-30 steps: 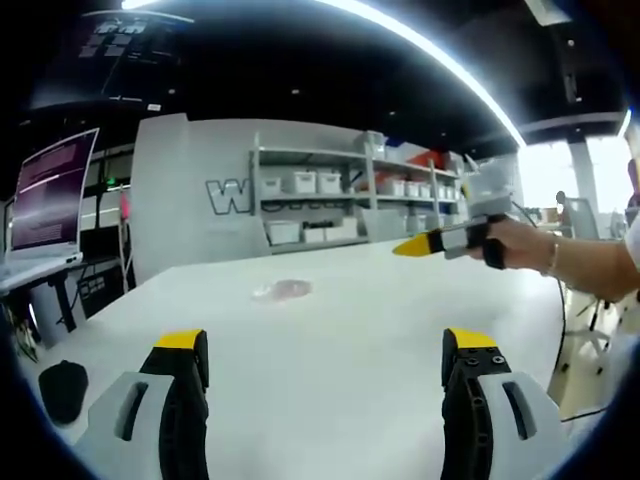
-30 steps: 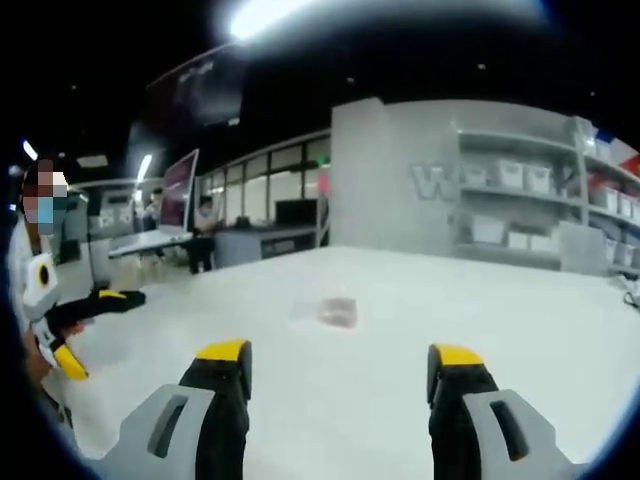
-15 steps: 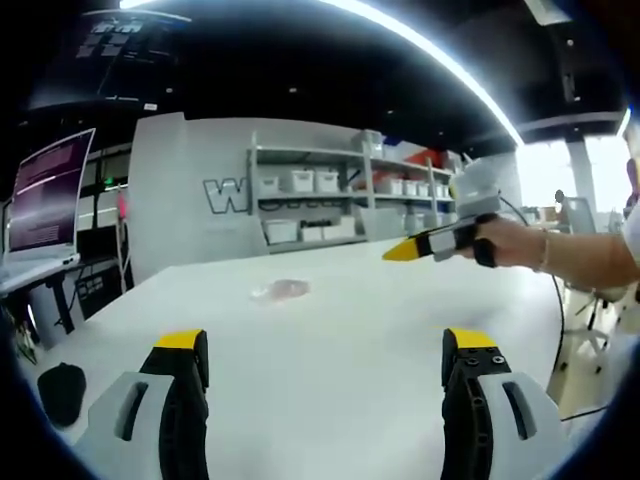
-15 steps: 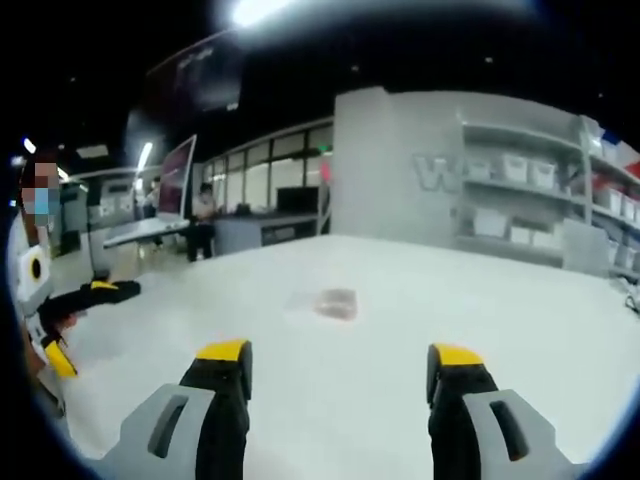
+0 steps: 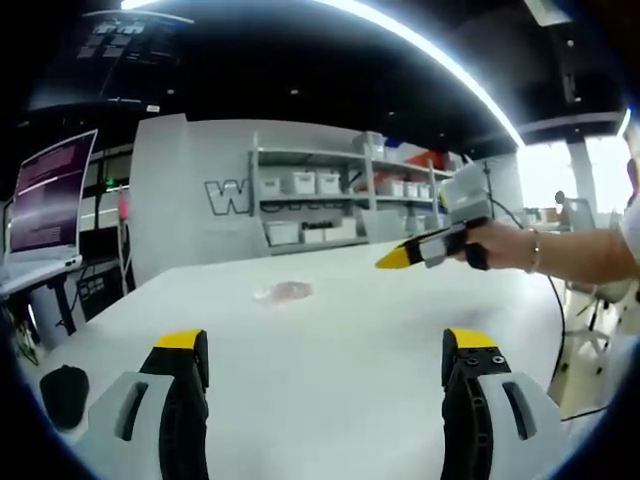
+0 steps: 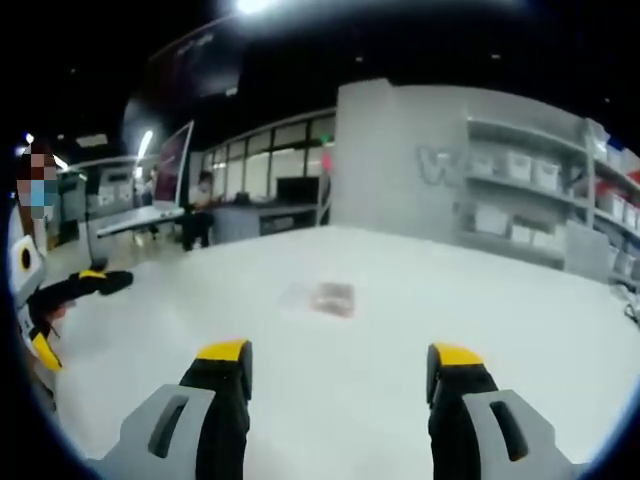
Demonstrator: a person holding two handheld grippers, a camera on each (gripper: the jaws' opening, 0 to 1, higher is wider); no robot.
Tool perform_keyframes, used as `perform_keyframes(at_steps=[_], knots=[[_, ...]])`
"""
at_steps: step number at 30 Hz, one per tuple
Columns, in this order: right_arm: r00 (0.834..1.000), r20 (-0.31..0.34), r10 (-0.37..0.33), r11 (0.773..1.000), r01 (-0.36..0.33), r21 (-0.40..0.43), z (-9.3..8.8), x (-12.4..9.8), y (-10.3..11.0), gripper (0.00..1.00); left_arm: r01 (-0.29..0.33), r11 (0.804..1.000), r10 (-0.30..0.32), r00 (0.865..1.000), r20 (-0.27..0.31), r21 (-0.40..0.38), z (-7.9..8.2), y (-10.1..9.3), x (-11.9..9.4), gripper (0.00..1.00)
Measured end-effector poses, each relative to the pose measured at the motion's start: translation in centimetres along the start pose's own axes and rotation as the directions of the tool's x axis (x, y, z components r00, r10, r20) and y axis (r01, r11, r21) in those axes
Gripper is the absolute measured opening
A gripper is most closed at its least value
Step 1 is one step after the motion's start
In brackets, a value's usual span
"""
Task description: Open the resealable bag by pulling the two sides of the seal apart until the entire bag opening is separated and visibly accessible.
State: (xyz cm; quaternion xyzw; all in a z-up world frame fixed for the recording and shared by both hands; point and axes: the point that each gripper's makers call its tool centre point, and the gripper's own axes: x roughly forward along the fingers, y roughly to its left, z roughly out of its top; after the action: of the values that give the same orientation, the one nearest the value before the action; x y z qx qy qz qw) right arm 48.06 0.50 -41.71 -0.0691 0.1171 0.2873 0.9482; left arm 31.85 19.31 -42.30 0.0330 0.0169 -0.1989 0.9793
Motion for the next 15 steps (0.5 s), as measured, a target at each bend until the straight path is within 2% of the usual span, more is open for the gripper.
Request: perform_keyframes(at_steps=[15], knots=[[0.999,-0.036,0.002,1.000,-0.003,-0.010,-0.5,1.6,0.1,0.71,-0.008,1.000,0.008,1.000,0.001,-0.006,-0.2,0.3,0.0,0.95]])
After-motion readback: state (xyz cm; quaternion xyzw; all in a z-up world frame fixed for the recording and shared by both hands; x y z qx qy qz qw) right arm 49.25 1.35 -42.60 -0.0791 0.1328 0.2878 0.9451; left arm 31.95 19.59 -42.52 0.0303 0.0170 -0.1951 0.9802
